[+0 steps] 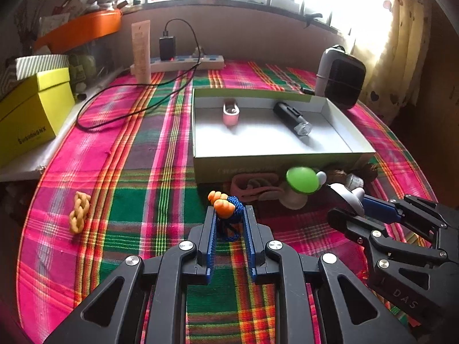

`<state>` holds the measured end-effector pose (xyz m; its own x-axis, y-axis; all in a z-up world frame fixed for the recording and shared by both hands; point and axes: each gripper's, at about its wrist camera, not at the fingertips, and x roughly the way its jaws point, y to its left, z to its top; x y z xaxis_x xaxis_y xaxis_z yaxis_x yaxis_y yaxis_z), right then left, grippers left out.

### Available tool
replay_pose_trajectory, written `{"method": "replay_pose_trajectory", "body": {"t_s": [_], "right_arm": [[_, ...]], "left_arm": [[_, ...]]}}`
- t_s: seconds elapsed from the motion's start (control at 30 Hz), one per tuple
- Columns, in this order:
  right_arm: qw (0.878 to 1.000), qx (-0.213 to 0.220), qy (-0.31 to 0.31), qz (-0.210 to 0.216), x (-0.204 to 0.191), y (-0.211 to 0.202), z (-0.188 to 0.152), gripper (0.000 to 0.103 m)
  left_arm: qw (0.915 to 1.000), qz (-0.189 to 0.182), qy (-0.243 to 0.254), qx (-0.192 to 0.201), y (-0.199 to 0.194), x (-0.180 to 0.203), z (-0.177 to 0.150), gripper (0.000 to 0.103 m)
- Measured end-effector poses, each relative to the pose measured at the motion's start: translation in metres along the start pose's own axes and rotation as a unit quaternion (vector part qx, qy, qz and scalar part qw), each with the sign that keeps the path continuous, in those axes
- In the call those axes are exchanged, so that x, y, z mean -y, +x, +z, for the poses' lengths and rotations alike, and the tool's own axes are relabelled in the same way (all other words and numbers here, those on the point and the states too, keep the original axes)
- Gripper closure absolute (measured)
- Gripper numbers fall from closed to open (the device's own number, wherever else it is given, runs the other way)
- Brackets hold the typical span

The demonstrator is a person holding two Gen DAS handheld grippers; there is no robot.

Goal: Organize objects
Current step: 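Carry the orange toy with left gripper while right gripper carries the white toy over the tray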

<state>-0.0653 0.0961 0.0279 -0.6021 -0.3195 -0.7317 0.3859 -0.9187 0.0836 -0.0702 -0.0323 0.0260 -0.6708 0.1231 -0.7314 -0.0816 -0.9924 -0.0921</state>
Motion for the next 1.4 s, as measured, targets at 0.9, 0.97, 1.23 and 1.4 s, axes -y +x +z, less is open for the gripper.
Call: {"method": "replay_pose_trajectory", "body": {"t_s": [0.9,0.97,1.23,1.4], "right_arm": [[1.0,0.018,-0.011,0.002,0.025,0.012,0.064,0.071],[1.0,0.015,-0.016,0.002,0.027,0.018,0.069,0.071],[1.0,0.001,-0.023,-0.001,0.038,0.045,0.092,0.071],[1.0,-0.01,-0.028,0.003,0.042,0.063,0.105,0.071]], "left_arm": [[0.9999,-0.006,0.004,0.016,0.023,0.005,0.066,0.087],[0.9999,-0.007,0.005,0.014,0.028,0.004,0.069,0.087],[1.0,-0.007,0.003,-0.001,0.054,0.002,0.081,0.087],[0.9999,-0.007,0.0,-0.007,0.067,0.001,0.086,0.087]]}}
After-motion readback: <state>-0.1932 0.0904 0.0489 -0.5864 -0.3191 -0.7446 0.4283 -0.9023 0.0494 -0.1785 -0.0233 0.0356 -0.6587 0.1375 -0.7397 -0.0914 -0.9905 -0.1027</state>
